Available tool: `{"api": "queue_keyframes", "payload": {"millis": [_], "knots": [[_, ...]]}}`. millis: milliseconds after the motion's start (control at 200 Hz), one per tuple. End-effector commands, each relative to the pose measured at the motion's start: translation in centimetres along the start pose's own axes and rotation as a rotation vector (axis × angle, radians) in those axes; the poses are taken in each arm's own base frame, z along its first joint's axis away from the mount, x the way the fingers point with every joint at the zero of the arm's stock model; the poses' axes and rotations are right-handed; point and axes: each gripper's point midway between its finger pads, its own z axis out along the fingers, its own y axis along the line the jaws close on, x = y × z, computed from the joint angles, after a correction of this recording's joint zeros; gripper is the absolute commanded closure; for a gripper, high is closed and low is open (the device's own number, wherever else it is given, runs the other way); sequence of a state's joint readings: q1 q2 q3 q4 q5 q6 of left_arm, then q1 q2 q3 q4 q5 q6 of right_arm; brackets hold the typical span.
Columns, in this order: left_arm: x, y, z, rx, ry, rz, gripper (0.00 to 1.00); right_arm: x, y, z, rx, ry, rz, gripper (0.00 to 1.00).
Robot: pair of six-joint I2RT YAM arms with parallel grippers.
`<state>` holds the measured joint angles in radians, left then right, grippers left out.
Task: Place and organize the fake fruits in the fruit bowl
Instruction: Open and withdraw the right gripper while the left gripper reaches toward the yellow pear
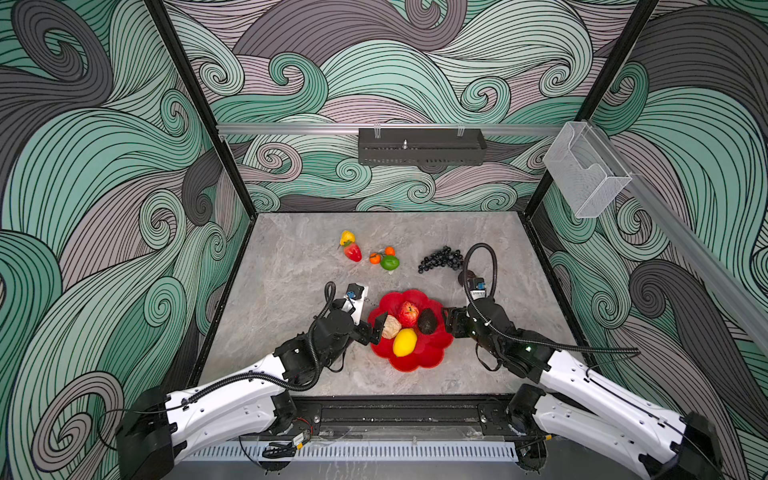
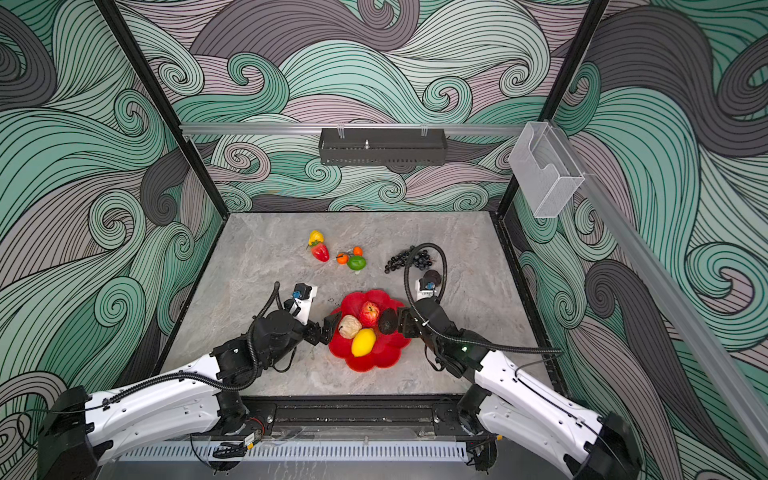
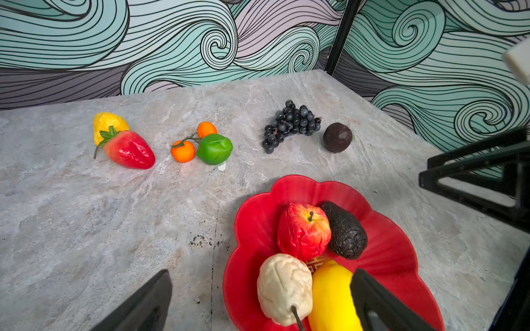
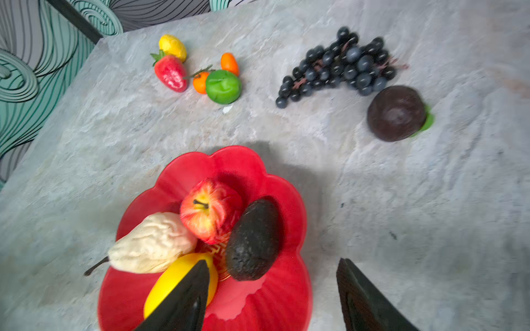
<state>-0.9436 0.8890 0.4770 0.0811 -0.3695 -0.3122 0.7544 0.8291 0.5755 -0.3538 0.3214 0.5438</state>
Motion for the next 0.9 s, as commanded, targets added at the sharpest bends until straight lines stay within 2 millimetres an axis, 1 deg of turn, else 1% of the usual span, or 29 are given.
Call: {"api": "queue_keyframes", "payload": {"millis": [0,135,260,340,405,425,445,545,635,675,720,730,735,740,745,750,896], "knots": [[-0.4,0.6,0.0,-0.03,0.025,-0.046,0.01,-0.7,-2.8,-0.3,0.096,0.0,-0.055,0.27],[0.0,1.9,0.0,-0.08,0.059,-0.092,0.01,-2.0,-5.2,0.3,0.145,0.013,0.011,0.26],[0.3,2.9,-0.2,-0.113,0.084,-0.129,0.01,-3.1,-7.7,1.3,0.184,0.035,0.138,0.25],[0.3,3.9,-0.3,-0.147,0.1,-0.165,0.01,-3.3,-8.5,2.1,0.161,0.056,0.229,0.24],[0.2,5.1,0.1,-0.18,0.13,-0.204,0.01,-3.2,-8.9,2.7,0.145,0.073,0.28,0.23],[0.2,5.4,0.4,-0.189,0.146,-0.216,0.01,-3.0,-9.0,2.8,0.143,0.081,0.291,0.23],[0.2,5.8,0.7,-0.198,0.166,-0.23,0.01,-3.6,-8.9,3.1,0.132,0.061,0.3,0.23],[0.3,7.9,2.6,-0.266,0.281,-0.277,0.01,-3.2,-9.1,3.6,0.123,0.067,0.327,0.22],[-0.1,9.0,5.0,-0.285,0.372,-0.315,0.02,-2.8,-8.9,3.8,0.105,0.069,0.339,0.22],[-0.3,9.8,6.0,-0.311,0.403,-0.342,0.02,-2.5,-8.9,3.8,0.098,0.068,0.345,0.22],[-0.7,10.9,7.0,-0.345,0.425,-0.372,0.02,-2.2,-8.8,3.8,0.09,0.069,0.35,0.22],[-1.1,11.1,7.1,-0.346,0.419,-0.383,0.02,-2.1,-8.8,3.8,0.089,0.071,0.352,0.22],[-0.7,11.3,7.5,-0.354,0.432,-0.385,0.02,-2.1,-8.8,3.8,0.088,0.071,0.352,0.22],[-1.0,11.4,7.5,-0.355,0.427,-0.391,0.02,-2.1,-8.7,3.8,0.087,0.07,0.353,0.22],[-0.6,11.7,7.8,-0.363,0.439,-0.394,0.02,-2.0,-8.7,3.8,0.086,0.071,0.353,0.22],[-0.9,11.7,7.8,-0.36,0.434,-0.398,0.02,-1.9,-8.7,3.8,0.085,0.072,0.355,0.21],[-1.5,15.7,11.7,-0.436,0.467,-0.538,0.03,-0.8,-8.5,3.7,0.058,0.075,0.369,0.21]]}}
